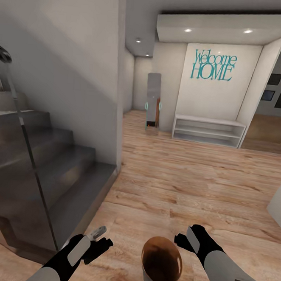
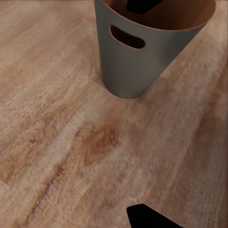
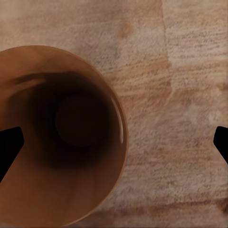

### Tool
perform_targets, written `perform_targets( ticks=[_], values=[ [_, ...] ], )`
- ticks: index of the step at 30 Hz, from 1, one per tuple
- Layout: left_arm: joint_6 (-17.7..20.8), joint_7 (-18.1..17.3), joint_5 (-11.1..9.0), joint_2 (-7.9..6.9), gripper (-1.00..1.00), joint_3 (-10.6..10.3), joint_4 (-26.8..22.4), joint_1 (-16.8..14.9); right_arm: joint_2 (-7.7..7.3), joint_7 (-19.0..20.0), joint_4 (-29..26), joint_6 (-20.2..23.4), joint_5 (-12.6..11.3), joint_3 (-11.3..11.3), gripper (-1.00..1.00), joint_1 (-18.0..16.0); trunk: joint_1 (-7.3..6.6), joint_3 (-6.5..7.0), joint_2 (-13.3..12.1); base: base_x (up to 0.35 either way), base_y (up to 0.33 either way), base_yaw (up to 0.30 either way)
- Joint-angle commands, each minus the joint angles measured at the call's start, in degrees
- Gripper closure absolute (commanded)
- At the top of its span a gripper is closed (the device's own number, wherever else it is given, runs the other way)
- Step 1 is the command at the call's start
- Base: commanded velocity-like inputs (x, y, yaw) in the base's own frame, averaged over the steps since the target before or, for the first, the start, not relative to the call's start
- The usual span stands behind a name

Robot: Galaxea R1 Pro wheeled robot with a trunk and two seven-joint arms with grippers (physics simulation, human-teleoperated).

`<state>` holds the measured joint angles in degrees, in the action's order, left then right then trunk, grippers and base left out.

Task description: Put the three can of soda from the living room inside the tash can in the kitchen.

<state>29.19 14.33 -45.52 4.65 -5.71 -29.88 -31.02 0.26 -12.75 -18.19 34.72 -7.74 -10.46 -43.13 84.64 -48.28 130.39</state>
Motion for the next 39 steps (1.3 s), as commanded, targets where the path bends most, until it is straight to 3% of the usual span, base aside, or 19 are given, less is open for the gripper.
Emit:
perform_targets(
  ticks=[1,32,39],
  values=[
    [-0.01,0.00,-0.01,0.00,-1.00,0.00,0.00,0.00,0.00,0.00,0.00,0.00,0.00,0.00,-1.00,0.01,0.23,-0.18,0.42,0.000,0.000,0.000],
    [-0.01,-0.15,-0.01,-0.02,-1.00,0.00,0.44,0.00,-0.04,0.00,0.00,0.15,0.00,0.00,-1.00,0.00,7.03,-5.75,12.85,0.000,0.000,0.000],
    [-0.01,-0.32,-0.01,-0.07,-1.00,0.00,0.51,0.00,-0.05,0.00,0.00,0.25,0.00,0.00,-1.00,0.01,7.21,-7.30,12.94,0.000,0.000,0.000]
  ],
)
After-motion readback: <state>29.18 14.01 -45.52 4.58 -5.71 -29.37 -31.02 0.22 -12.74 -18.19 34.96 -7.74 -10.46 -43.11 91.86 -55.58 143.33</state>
